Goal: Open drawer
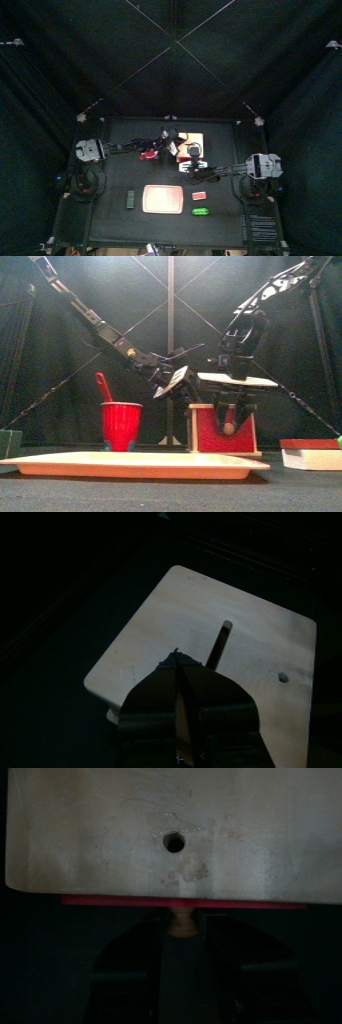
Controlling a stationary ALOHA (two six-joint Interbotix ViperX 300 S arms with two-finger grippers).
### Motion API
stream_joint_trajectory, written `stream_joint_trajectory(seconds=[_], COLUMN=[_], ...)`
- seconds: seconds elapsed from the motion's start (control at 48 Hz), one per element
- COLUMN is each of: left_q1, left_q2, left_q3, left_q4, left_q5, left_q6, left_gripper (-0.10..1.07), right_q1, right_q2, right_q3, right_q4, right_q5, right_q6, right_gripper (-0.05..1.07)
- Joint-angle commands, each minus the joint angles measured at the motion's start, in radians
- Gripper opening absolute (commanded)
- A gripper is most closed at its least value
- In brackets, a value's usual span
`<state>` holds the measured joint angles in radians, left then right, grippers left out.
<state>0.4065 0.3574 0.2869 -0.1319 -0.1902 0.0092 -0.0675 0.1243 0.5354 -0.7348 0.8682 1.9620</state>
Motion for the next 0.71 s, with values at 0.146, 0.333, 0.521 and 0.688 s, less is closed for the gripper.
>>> stream_joint_trajectory(seconds=[0.146, 0.333, 0.521, 0.688], left_q1=[0.002, 0.002, 0.002, 0.002], left_q2=[0.0, 0.0, 0.0, 0.0], left_q3=[0.005, 0.005, 0.005, 0.005], left_q4=[0.0, 0.0, 0.0, -0.002], left_q5=[0.006, 0.008, 0.006, 0.008], left_q6=[0.002, 0.0, 0.0, 0.0], left_gripper=[0.37, 0.37, 0.37, 0.37], right_q1=[0.003, 0.012, 0.048, 0.064], right_q2=[-0.02, -0.025, -0.025, -0.032], right_q3=[-0.003, 0.002, 0.003, 0.008], right_q4=[0.034, 0.069, 0.101, 0.112], right_q5=[-0.035, -0.077, -0.094, -0.1], right_q6=[0.0, -0.008, -0.003, -0.006], right_gripper=[0.52, 0.52, 0.52, 0.52])
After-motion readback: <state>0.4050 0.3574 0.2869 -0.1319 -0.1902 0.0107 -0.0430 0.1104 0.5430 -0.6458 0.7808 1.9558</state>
